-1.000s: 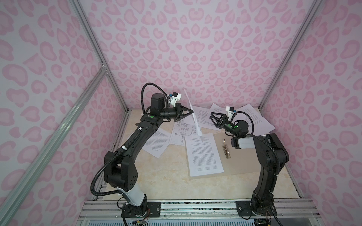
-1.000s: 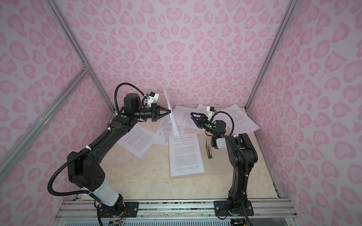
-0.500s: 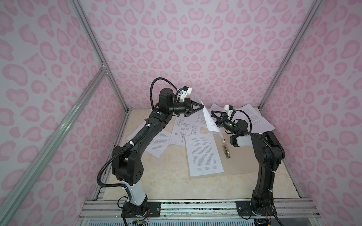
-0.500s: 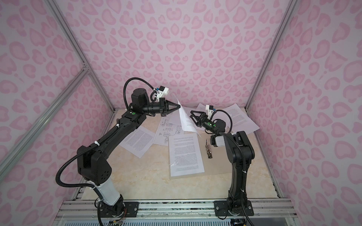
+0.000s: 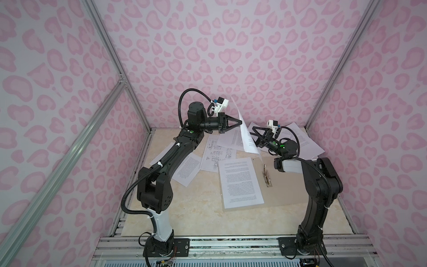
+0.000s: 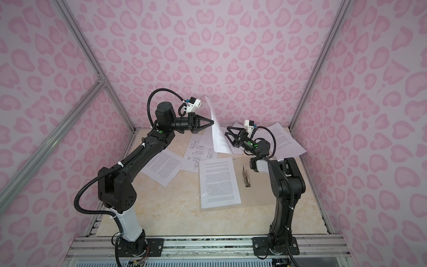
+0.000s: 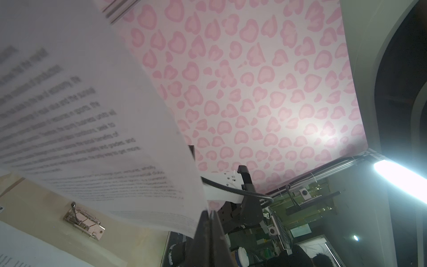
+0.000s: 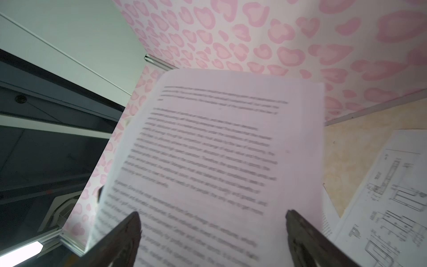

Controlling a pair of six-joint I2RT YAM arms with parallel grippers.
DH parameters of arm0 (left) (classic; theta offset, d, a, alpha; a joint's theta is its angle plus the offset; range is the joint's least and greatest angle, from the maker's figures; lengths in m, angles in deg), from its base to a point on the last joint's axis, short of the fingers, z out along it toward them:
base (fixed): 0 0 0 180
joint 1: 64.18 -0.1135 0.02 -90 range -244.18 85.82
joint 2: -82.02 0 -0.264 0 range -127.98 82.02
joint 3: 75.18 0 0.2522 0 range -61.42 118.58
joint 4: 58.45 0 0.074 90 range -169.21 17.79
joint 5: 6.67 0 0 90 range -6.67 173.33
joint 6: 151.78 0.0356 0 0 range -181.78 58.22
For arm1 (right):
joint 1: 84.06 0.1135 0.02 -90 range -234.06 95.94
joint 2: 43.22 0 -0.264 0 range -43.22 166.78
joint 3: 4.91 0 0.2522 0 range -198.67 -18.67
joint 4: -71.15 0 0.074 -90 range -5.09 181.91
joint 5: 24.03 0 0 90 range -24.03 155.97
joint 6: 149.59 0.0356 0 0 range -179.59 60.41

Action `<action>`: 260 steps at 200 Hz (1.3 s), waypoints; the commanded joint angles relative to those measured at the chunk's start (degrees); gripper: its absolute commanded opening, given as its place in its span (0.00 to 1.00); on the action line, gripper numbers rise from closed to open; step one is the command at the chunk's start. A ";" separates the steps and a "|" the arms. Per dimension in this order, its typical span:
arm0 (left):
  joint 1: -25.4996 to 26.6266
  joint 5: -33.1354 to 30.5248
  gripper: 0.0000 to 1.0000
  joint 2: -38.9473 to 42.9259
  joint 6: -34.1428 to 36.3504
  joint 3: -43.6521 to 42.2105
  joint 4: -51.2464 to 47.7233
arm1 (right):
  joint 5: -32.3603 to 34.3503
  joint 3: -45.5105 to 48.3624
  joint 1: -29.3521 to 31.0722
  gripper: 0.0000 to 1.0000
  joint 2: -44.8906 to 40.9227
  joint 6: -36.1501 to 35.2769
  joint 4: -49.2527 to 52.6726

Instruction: Put the files into the folder

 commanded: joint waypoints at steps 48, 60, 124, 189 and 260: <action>-2.24 2.85 0.04 2.04 -0.67 -5.86 8.12 | -1.71 2.53 -0.39 0.92 -0.50 3.24 -1.69; -2.12 2.87 0.04 1.93 -1.50 -5.15 8.25 | -1.74 2.81 -0.26 0.92 0.60 2.65 -1.68; 0.29 3.88 0.04 0.45 -4.86 0.13 13.73 | -0.50 0.96 0.37 0.97 5.58 2.62 -1.72; 0.97 5.12 0.04 -7.05 -10.30 8.58 22.21 | 1.31 -0.29 -0.96 0.97 5.94 6.75 -1.72; -3.10 8.43 0.04 -13.40 -11.42 2.76 28.12 | 1.83 0.23 -2.06 0.96 2.21 8.67 -1.70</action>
